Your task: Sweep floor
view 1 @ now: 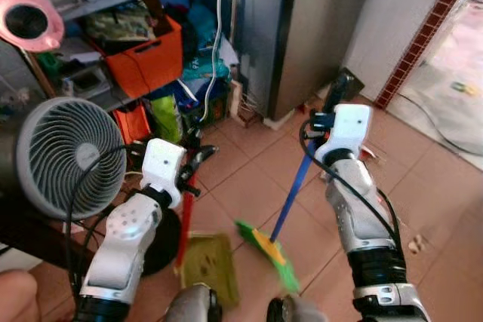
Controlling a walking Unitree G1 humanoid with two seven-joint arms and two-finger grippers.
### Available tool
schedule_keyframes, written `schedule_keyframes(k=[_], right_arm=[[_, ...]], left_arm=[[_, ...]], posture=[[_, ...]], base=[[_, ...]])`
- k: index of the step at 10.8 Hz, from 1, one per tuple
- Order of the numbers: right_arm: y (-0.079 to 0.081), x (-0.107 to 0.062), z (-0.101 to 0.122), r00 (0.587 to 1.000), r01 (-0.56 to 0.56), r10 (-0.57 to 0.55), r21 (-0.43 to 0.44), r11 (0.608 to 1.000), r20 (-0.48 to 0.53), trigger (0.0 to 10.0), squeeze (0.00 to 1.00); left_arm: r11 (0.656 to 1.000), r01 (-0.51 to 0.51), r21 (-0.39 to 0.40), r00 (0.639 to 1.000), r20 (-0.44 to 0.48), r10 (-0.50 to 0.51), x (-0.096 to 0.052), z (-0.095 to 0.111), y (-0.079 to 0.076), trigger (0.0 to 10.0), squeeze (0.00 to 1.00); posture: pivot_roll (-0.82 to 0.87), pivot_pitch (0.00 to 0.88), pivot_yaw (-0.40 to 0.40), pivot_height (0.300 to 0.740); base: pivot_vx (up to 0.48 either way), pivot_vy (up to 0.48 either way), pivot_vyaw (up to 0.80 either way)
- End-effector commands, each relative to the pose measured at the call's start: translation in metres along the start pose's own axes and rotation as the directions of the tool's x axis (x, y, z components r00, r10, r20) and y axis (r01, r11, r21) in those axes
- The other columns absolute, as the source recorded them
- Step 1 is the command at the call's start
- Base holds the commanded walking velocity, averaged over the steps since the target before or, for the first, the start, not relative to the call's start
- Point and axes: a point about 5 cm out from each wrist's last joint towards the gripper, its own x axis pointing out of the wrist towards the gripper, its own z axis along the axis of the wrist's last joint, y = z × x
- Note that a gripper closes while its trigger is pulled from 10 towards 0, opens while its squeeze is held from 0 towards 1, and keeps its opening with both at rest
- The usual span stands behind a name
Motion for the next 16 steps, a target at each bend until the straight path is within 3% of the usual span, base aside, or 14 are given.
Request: schedule_keyframes(k=[1, 3, 5, 9, 12, 16], right_arm=[[0.000, 0.002, 0.006, 1.000, -0.006, 0.006, -0.002, 1.000, 0.020, 10.0, 0.00], [-0.002, 0.003, 0.007, 1.000, 0.004, -0.004, -0.002, 1.000, 0.022, 10.0, 0.00], [-0.006, 0.002, 0.006, 1.000, 0.016, -0.016, -0.007, 1.000, 0.014, 10.0, 0.00], [-0.014, -0.001, 0.003, 0.997, 0.071, -0.071, 0.003, 0.997, 0.024, 10.0, 0.00], [-0.016, 0.000, 0.006, 0.996, 0.081, -0.081, -0.002, 0.997, 0.032, 10.0, 0.00], [-0.014, 0.003, 0.004, 0.997, 0.069, -0.069, -0.040, 0.997, 0.019, 10.0, 0.00]], left_arm=[[1.000, 0.012, -0.002, 0.997, 0.074, -0.012, 0.002, 0.014, -0.005, 10.0, 0.00], [1.000, -0.003, 0.014, 0.996, 0.088, 0.002, 0.003, 0.016, -0.003, 10.0, 0.00], [1.000, -0.007, -0.023, 0.990, 0.141, 0.010, 0.003, 0.022, -0.002, 10.0, 0.00], [1.000, -0.002, 0.017, 0.993, 0.121, 0.000, 0.004, 0.021, 0.005, 10.0, 0.00], [1.000, 0.026, -0.014, 0.993, 0.112, -0.024, 0.004, 0.020, 0.000, 10.0, 0.00], [0.996, -0.034, 0.086, 0.996, 0.089, 0.026, 0.002, 0.016, 0.008, 10.0, 0.00]], posture=[[0.05, 0.103, 0.020, 0.740], [0.04, 0.100, 0.018, 0.740], [0.03, 0.102, 0.014, 0.740], [0.03, 0.096, 0.058, 0.740], [0.03, 0.102, 0.061, 0.740], [0.03, 0.099, 0.048, 0.740]], base=[[0.000, 0.000, 0.00], [0.000, 0.000, 0.00], [0.000, 0.000, -0.80], [0.416, 0.202, -0.54], [0.393, 0.275, -0.27], [0.195, 0.140, -0.31]])
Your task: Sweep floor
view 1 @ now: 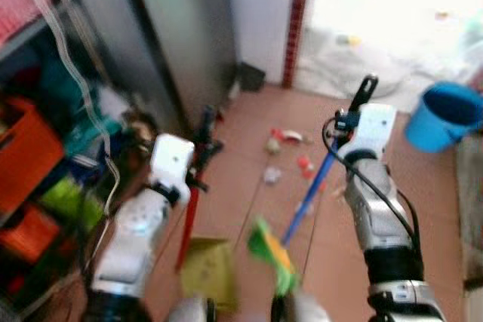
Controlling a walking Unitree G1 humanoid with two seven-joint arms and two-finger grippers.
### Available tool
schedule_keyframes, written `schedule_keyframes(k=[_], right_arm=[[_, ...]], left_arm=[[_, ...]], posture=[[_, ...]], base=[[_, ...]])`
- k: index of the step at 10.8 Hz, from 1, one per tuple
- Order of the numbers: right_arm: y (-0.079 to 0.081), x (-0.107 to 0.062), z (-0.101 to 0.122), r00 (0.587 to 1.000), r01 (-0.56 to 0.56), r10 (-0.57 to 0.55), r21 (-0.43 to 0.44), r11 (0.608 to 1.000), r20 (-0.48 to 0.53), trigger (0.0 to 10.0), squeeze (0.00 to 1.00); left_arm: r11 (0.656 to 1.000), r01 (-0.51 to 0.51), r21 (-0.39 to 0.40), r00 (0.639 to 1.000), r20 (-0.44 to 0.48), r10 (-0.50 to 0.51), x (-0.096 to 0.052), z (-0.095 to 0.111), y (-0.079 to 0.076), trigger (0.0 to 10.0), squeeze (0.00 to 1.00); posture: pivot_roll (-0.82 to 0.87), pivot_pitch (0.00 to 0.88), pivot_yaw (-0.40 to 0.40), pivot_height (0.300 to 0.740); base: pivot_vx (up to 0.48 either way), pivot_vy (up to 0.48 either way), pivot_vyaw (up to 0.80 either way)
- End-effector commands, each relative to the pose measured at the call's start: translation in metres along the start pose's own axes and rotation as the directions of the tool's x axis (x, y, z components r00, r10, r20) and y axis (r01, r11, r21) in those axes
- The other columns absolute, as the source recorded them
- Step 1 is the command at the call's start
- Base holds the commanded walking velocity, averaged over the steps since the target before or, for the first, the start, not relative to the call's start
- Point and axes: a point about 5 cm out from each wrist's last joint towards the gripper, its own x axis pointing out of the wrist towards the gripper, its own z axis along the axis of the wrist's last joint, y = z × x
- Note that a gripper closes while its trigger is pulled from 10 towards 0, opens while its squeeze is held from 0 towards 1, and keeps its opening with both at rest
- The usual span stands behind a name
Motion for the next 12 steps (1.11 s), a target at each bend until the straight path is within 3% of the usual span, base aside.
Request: schedule_keyframes(k=[1, 5, 6, 9, 12], right_arm=[[0.012, 0.003, 0.009, 0.999, -0.036, 0.037, -0.031, 0.999, 0.035, 10.0, 0.00], [0.007, 0.003, 0.005, 1.000, -0.010, 0.011, -0.063, 0.998, 0.013, 10.0, 0.00], [0.003, 0.003, 0.004, 1.000, 0.019, -0.019, -0.096, 0.995, 0.003, 10.0, 0.00], [-0.026, 0.007, 0.003, 0.980, 0.192, -0.197, -0.208, 0.959, -0.004, 10.0, 0.00], [-0.036, 0.008, 0.007, 0.969, 0.241, -0.245, -0.240, 0.940, 0.013, 10.0, 0.00]], left_arm=[[0.999, -0.042, 0.025, 0.999, 0.024, 0.041, -0.003, 0.003, 0.008, 10.0, 0.00], [0.995, -0.094, 0.039, 0.996, -0.002, 0.095, -0.004, -0.002, 0.015, 10.0, 0.00], [0.994, -0.102, 0.039, 0.994, -0.027, 0.103, -0.005, -0.004, 0.016, 10.0, 0.00], [0.994, -0.106, 0.040, 0.994, -0.018, 0.106, -0.006, -0.005, 0.015, 10.0, 0.00], [0.993, -0.113, 0.030, 0.993, -0.011, 0.114, -0.005, -0.005, 0.014, 10.0, 0.00]], posture=[[0.03, 0.098, 0.042, 0.740], [0.03, 0.098, 0.034, 0.740], [0.03, 0.101, 0.031, 0.740], [0.03, 0.102, 0.028, 0.740], [0.02, 0.106, 0.027, 0.740]], base=[[0.000, 0.000, 0.00], [0.000, 0.000, 0.00], [0.000, 0.000, -0.80], [0.000, 0.000, -0.40], [0.000, 0.000, 0.00]])
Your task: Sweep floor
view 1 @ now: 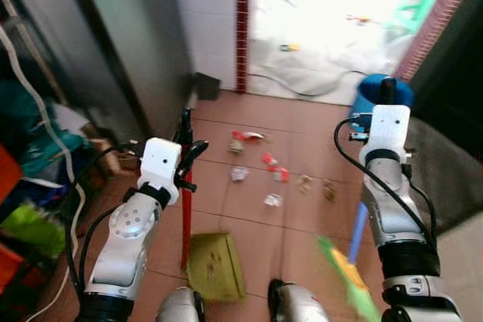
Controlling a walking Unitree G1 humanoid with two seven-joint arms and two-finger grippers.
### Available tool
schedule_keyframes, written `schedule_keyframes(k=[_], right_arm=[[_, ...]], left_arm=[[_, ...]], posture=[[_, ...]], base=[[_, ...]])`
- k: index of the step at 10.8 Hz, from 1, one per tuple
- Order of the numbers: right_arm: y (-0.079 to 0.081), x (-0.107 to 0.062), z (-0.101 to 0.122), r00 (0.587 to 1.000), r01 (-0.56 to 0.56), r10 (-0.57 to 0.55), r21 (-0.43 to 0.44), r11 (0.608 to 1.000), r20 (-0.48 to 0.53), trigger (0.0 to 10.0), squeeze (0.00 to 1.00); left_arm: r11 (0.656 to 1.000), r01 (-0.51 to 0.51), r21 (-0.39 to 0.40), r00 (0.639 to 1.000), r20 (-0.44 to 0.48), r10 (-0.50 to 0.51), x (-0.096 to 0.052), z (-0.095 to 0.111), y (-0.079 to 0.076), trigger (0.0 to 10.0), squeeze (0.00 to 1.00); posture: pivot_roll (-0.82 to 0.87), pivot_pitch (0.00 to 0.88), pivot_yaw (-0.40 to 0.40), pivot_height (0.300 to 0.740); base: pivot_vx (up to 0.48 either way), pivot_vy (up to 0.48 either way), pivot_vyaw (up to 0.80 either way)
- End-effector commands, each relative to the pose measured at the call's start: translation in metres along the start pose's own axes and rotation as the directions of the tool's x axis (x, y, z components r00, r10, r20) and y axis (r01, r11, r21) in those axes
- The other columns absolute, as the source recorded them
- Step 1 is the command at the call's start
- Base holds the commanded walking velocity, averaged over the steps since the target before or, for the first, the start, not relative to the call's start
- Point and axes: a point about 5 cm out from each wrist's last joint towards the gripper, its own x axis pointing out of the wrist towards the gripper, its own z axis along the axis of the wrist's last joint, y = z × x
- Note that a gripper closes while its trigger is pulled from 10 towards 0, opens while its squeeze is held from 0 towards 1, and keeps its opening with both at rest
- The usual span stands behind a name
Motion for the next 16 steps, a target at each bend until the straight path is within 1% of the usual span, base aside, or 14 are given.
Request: schedule_keyframes(k=[1, 2, 3, 6, 7, 9, 10, 12, 13, 14, 15, 16], right_arm=[[0.003, 0.003, 0.011, 0.999, -0.008, 0.007, 0.051, 0.999, 0.034, 10.0, 0.00], [0.004, 0.003, 0.012, 0.999, -0.017, 0.015, 0.070, 0.997, 0.038, 10.0, 0.00], [0.006, 0.003, 0.013, 0.999, -0.023, 0.021, 0.071, 0.997, 0.041, 10.0, 0.00], [0.007, 0.001, 0.014, 0.998, -0.037, 0.034, 0.067, 0.997, 0.052, 10.0, 0.00], [0.008, 0.001, 0.014, 0.998, -0.038, 0.035, 0.067, 0.997, 0.052, 10.0, 0.00], [0.010, 0.002, 0.014, 0.998, -0.043, 0.040, 0.072, 0.996, 0.051, 10.0, 0.00], [0.012, 0.001, 0.014, 0.998, -0.045, 0.041, 0.079, 0.996, 0.050, 10.0, 0.00], [0.013, -0.001, 0.011, 0.997, -0.069, 0.065, 0.086, 0.994, 0.047, 10.0, 0.00], [0.019, 0.000, 0.017, 0.990, -0.130, 0.123, 0.095, 0.987, 0.074, 10.0, 0.00], [0.022, 0.001, 0.023, 0.985, -0.157, 0.149, 0.088, 0.984, 0.091, 10.0, 0.00], [0.024, 0.003, 0.028, 0.984, -0.160, 0.152, 0.089, 0.983, 0.094, 10.0, 0.00], [0.028, 0.004, 0.035, 0.978, -0.183, 0.169, 0.108, 0.977, 0.123, 10.0, 0.00]], left_arm=[[0.999, -0.036, -0.022, 0.997, 0.061, 0.038, 0.001, 0.011, 0.010, 10.0, 0.00], [0.999, -0.031, -0.032, 0.997, 0.073, 0.033, 0.001, 0.012, 0.011, 10.0, 0.00], [0.999, -0.030, -0.040, 0.996, 0.078, 0.033, 0.001, 0.013, 0.012, 10.0, 0.00], [0.998, -0.008, -0.069, 0.996, 0.087, 0.014, -0.001, 0.014, 0.010, 10.0, 0.00], [0.998, -0.023, -0.064, 0.997, 0.075, 0.028, 0.000, 0.012, 0.010, 10.0, 0.00], [0.999, -0.008, -0.048, 0.998, 0.055, 0.011, 0.000, 0.008, 0.008, 10.0, 0.00], [0.999, 0.000, -0.042, 0.999, 0.055, 0.003, 0.000, 0.008, 0.007, 10.0, 0.00], [0.999, 0.008, -0.044, 0.998, 0.061, -0.005, 0.000, 0.010, 0.002, 10.0, 0.00], [0.999, 0.003, -0.049, 0.998, 0.062, 0.000, -0.001, 0.010, 0.001, 10.0, 0.00], [0.999, 0.003, -0.051, 0.998, 0.063, 0.000, -0.001, 0.010, 0.001, 10.0, 0.00], [0.999, 0.008, -0.042, 0.997, 0.072, -0.005, 0.001, 0.013, -0.001, 10.0, 0.00], [0.999, 0.019, -0.027, 0.996, 0.086, -0.016, 0.003, 0.017, -0.002, 10.0, 0.00]], posture=[[0.02, 0.106, 0.027, 0.740], [0.02, 0.107, 0.028, 0.740], [0.02, 0.107, 0.028, 0.740], [0.02, 0.109, 0.029, 0.740], [0.02, 0.110, 0.028, 0.740], [0.03, 0.109, 0.031, 0.740], [0.04, 0.113, 0.035, 0.740], [0.05, 0.117, 0.019, 0.740], [0.05, 0.120, 0.013, 0.740], [0.05, 0.124, 0.010, 0.740], [0.05, 0.130, 0.001, 0.740], [0.04, 0.119, -0.004, 0.740]], base=[[0.000, 0.000, 0.00], [0.000, 0.000, 0.00], [0.000, 0.000, 0.00], [0.366, 0.311, 0.00], [0.000, 0.000, 0.00], [0.000, 0.000, 0.00], [0.000, 0.000, 0.00], [0.000, 0.000, 0.00], [0.000, 0.000, 0.00], [0.000, 0.000, 0.00], [0.000, 0.000, 0.00], [0.000, 0.000, 0.00]])
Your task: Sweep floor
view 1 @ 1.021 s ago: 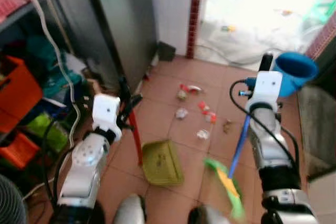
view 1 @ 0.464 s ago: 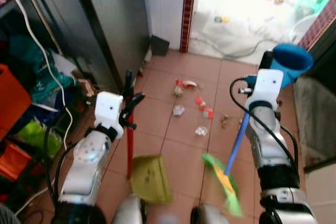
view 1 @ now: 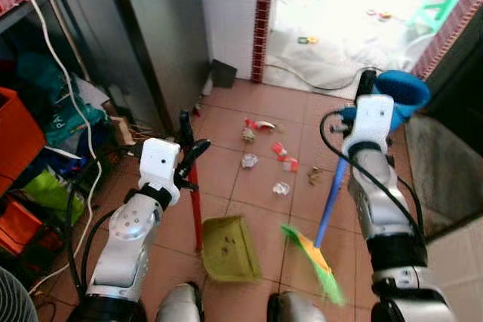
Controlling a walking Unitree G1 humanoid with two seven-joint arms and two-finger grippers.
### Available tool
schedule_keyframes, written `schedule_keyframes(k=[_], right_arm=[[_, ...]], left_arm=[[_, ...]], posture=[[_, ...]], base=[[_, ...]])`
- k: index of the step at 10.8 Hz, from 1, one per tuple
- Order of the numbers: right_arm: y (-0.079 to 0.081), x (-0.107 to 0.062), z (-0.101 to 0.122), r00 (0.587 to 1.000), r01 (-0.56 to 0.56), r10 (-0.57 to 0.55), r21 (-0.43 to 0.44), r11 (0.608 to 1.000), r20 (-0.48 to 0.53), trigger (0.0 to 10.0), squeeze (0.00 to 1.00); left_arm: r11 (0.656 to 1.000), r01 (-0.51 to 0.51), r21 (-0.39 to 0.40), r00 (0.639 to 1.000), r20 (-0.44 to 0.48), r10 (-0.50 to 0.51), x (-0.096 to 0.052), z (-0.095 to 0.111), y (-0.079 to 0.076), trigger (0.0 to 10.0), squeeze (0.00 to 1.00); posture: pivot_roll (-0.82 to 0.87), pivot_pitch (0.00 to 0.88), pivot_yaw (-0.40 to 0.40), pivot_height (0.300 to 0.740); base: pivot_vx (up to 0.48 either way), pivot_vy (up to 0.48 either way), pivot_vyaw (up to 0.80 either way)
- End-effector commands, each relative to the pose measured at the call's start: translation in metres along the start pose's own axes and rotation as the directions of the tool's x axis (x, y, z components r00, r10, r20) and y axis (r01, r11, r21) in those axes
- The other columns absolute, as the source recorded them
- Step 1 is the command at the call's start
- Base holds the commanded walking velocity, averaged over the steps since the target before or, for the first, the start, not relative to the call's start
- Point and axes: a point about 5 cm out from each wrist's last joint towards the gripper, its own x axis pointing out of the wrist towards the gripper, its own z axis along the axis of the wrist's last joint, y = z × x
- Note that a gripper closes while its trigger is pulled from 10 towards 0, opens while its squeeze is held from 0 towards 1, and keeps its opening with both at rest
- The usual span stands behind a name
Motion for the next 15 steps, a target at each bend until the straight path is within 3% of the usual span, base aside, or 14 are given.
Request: schedule_keyframes(k=[1, 6, 7, 9, 11, 13, 15], right_arm=[[0.007, 0.001, 0.016, 0.998, -0.024, 0.022, 0.030, 0.999, 0.065, 10.0, 0.00], [0.008, 0.000, 0.013, 0.995, -0.061, 0.055, 0.060, 0.996, 0.085, 10.0, 0.00], [0.006, -0.001, 0.012, 0.995, -0.056, 0.049, 0.070, 0.996, 0.088, 10.0, 0.00], [0.001, -0.005, 0.005, 0.996, -0.031, 0.025, 0.066, 0.997, 0.087, 10.0, 0.00], [-0.011, -0.012, -0.005, 0.996, -0.006, 0.003, 0.035, 0.999, 0.090, 10.0, 0.00], [-0.017, -0.009, -0.008, 0.996, 0.016, -0.017, 0.015, 1.000, 0.083, 10.0, 0.00], [-0.019, -0.009, -0.010, 0.996, 0.027, -0.028, 0.019, 0.999, 0.085, 10.0, 0.00]], left_arm=[[1.000, -0.005, 0.027, 0.998, 0.062, 0.003, 0.005, 0.015, 0.000, 10.0, 0.00], [0.999, -0.045, 0.013, 0.998, 0.046, 0.045, 0.009, 0.002, 0.003, 10.0, 0.00], [0.996, -0.080, 0.027, 0.996, 0.035, 0.080, 0.009, -0.002, 0.007, 10.0, 0.00], [0.994, -0.105, -0.028, 0.994, 0.027, 0.106, 0.006, -0.006, 0.017, 10.0, 0.00], [0.997, -0.082, -0.002, 0.995, 0.057, 0.082, 0.004, 0.000, 0.029, 10.0, 0.00], [0.998, -0.057, 0.031, 0.996, 0.073, 0.055, 0.009, 0.004, 0.031, 10.0, 0.00], [0.997, -0.075, 0.015, 0.995, 0.060, 0.074, 0.006, -0.001, 0.035, 10.0, 0.00]], posture=[[0.04, 0.098, -0.001, 0.740], [0.02, 0.000, 0.025, 0.740], [0.01, 0.000, 0.031, 0.740], [-0.01, 0.000, 0.050, 0.740], [-0.01, 0.000, 0.034, 0.740], [-0.01, 0.000, 0.031, 0.740], [-0.02, 0.000, 0.090, 0.740]], base=[[0.000, 0.000, 0.00], [0.000, 0.000, 0.00], [0.000, 0.000, 0.00], [0.000, 0.000, 0.00], [0.000, 0.000, 0.00], [0.000, 0.000, 0.00], [0.000, 0.000, 0.00]])
